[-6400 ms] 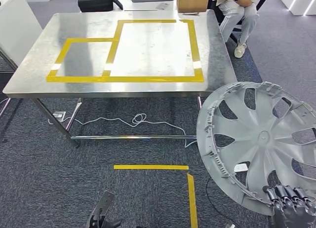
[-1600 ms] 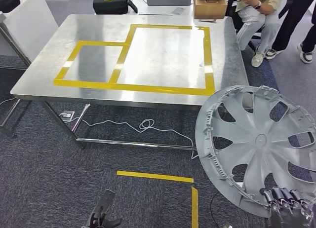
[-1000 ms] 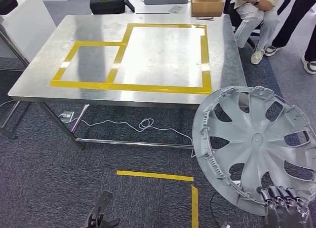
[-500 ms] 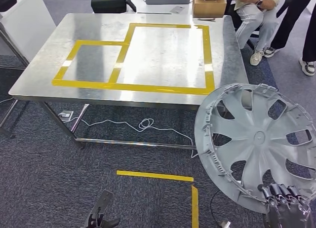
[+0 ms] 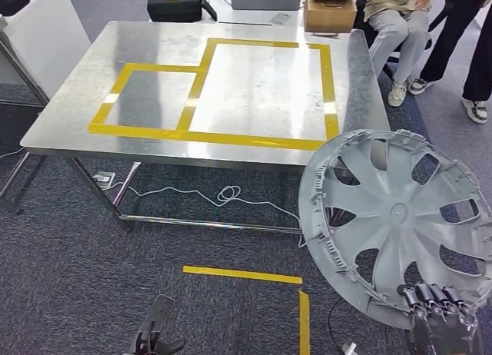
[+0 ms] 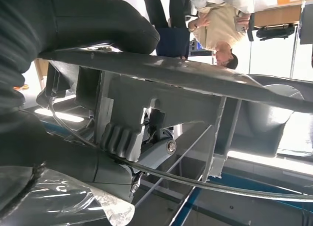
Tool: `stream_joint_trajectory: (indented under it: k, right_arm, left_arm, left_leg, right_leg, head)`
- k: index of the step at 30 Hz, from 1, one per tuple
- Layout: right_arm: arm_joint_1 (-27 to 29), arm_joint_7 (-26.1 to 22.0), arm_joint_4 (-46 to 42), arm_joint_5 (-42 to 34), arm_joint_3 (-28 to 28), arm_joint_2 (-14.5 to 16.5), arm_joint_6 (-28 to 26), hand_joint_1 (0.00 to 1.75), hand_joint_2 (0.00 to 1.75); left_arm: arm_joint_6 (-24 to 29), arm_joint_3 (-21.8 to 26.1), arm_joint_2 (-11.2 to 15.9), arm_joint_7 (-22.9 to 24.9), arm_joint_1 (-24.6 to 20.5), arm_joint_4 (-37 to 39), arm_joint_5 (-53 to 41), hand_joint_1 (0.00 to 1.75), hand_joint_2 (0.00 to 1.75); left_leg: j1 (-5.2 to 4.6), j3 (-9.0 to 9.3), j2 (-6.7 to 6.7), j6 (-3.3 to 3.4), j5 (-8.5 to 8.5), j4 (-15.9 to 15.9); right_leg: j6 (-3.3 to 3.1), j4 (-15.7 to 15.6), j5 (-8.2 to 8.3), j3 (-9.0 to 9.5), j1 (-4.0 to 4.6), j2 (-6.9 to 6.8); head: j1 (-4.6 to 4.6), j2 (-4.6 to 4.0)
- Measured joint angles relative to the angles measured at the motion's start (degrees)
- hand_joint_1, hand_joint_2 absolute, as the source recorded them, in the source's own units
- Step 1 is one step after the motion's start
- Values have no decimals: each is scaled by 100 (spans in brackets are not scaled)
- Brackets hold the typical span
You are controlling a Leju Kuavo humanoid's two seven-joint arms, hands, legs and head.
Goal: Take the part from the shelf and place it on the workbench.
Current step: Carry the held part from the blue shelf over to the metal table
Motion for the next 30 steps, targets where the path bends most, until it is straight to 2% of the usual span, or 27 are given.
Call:
stream_joint_trajectory:
  k: [30]
  right_arm:
    - [3,-75,0,-2,43,0,-1,175,175]
  left_arm:
    - [5,2,6,0,12,0,18,0,175]
  left_leg:
    - [2,-6,0,3,-2,7]
  right_leg:
    - [4,1,3,-6,3,0]
  head:
    - [-2,-1]
